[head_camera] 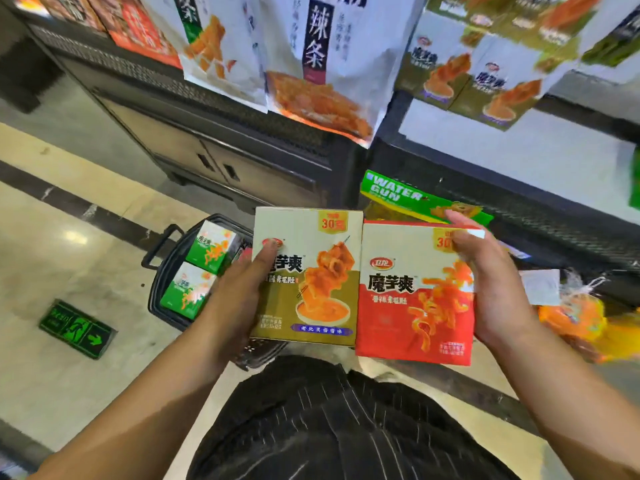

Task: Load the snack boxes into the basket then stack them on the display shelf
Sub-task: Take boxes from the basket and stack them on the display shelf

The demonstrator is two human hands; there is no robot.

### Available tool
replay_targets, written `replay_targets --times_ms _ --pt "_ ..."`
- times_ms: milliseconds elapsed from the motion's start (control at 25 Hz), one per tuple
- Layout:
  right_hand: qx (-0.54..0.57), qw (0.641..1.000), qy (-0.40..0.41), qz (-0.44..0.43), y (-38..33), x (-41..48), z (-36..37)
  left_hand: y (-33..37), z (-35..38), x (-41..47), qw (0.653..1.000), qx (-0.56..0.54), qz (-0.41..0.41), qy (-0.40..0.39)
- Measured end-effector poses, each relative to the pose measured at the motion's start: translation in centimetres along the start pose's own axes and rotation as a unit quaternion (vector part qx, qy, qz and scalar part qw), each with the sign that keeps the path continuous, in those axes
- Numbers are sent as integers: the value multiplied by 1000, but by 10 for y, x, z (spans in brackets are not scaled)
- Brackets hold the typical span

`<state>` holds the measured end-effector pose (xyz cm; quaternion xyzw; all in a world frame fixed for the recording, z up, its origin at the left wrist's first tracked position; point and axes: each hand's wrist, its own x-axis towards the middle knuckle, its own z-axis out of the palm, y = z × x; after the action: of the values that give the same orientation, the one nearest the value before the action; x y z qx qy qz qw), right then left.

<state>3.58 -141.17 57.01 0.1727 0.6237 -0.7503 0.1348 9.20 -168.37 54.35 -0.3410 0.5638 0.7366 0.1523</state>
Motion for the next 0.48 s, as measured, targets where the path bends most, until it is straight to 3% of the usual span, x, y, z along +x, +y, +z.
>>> replay_targets --times_ms 240,480 --pt "66 997 46 -16 -45 -34 -125 -1 132 -32 995 19 34 -94" --pt "60 992 107 -44 -83 -52 -213 3 227 -44 983 66 60 -161"
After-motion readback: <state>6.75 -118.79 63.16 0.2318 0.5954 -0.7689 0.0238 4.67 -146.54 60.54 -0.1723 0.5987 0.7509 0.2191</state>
